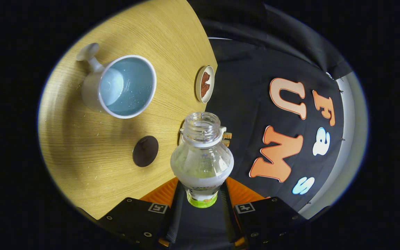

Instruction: Take the bottle from table, then pour the juice into the cup, finally place the bottle on the coaster

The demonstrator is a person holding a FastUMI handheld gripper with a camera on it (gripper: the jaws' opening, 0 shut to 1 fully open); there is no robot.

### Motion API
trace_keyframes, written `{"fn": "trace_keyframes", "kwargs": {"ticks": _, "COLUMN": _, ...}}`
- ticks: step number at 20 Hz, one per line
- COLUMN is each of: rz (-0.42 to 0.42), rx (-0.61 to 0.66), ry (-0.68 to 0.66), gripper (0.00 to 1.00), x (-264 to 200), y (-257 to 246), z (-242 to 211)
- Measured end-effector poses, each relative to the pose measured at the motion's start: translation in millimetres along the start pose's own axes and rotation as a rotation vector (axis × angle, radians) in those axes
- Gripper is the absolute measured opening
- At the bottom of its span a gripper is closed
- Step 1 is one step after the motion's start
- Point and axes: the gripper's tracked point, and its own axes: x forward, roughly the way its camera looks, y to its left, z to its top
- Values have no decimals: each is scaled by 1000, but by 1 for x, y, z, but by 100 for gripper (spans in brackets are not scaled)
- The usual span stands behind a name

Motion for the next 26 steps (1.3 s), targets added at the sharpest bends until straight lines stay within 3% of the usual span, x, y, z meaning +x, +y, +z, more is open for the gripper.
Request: {"fn": "trace_keyframes", "kwargs": {"ticks": 26, "rz": 2, "rx": -122, "ry": -18, "gripper": 55, "x": 3, "y": -6, "z": -2}}
